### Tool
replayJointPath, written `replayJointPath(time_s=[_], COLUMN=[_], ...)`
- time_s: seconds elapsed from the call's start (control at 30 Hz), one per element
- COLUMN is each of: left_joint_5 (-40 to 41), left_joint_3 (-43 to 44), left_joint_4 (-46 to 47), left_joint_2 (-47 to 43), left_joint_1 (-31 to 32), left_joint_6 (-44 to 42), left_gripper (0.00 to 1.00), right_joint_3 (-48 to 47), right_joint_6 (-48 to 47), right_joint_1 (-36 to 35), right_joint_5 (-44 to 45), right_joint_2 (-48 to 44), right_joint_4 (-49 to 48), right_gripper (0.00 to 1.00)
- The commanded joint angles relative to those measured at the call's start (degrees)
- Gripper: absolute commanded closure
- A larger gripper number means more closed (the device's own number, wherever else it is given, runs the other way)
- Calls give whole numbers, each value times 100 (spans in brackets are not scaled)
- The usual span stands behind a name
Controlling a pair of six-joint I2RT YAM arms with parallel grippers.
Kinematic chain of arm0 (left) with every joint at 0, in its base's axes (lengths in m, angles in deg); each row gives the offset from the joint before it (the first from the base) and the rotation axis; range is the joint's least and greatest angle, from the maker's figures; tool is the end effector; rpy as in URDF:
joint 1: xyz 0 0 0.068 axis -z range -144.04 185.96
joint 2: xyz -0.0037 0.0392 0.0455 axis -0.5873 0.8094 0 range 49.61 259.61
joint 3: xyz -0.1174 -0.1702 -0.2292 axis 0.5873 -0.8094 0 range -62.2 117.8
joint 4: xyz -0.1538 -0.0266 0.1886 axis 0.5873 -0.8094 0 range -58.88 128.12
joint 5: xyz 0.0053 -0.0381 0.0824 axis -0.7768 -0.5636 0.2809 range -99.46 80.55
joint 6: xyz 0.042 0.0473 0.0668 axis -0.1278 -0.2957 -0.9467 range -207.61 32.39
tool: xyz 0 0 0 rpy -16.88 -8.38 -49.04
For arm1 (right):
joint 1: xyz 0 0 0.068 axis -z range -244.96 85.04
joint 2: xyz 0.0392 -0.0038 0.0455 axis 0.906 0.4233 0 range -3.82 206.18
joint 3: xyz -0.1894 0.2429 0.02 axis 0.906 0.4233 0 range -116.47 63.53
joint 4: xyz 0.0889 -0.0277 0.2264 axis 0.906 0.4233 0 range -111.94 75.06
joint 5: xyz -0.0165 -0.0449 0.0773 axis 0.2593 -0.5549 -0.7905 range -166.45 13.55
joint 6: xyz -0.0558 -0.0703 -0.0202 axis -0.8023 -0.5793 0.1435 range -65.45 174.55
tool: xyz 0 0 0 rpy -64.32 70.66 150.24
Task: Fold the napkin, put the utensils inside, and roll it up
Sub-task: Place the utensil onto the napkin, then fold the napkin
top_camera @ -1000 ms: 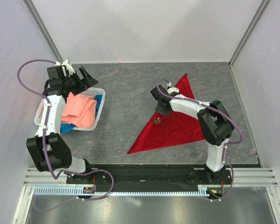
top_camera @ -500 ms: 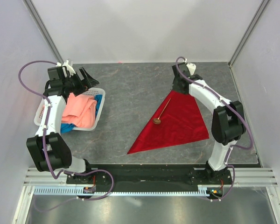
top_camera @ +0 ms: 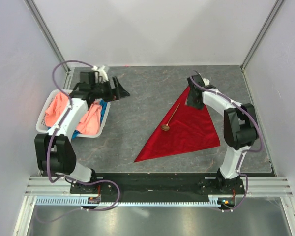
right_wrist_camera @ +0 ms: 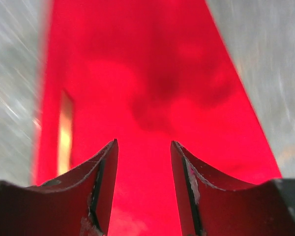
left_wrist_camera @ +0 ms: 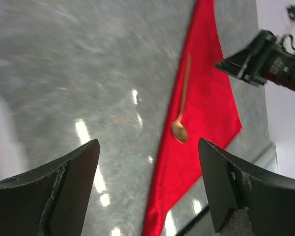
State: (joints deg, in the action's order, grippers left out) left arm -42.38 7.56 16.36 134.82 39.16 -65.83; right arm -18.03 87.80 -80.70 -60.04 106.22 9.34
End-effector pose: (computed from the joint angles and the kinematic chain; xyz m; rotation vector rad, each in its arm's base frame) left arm 0.3409 -0.0640 0.3240 -0.0370 2.2365 -0.8760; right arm 0.4188 0.0937 0.2083 0.4858 2.5016 -0.0486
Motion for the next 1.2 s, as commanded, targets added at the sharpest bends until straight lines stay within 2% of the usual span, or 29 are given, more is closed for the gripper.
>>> replayJointPath(time_s=[0.0,0.17,0.33,0.47,0.73,1.17], left_joint_5=[-276,-258,-284,-214,-197,-82], left_joint_3=[3,-6,-23,-41,-24,29], left_joint_4=[190,190,181,172,154,58], left_joint_2=[276,452,435,339,268,189], left_joint_1=[786,1375,1438,1446,1455,1455], left_joint_6=[-86,-69,-34,-60,-69,-139], left_gripper=[12,12,12,12,12,12], right_joint_3=[947,2309,3179,3497,3858,3911], right_joint_6=[172,348,375,217,164,-64], right_joint_1=[124,247,511,932,1188,1724], right_joint_5=[-400,-1059,-1052,-999,-1166,-1342], right_joint_2=[-1088,-2091,-2688,-2988,-2813,-2180], right_joint_4=[-26,-132,-106,-35,-193,-421], right_gripper=[44,43,43,43,42,38])
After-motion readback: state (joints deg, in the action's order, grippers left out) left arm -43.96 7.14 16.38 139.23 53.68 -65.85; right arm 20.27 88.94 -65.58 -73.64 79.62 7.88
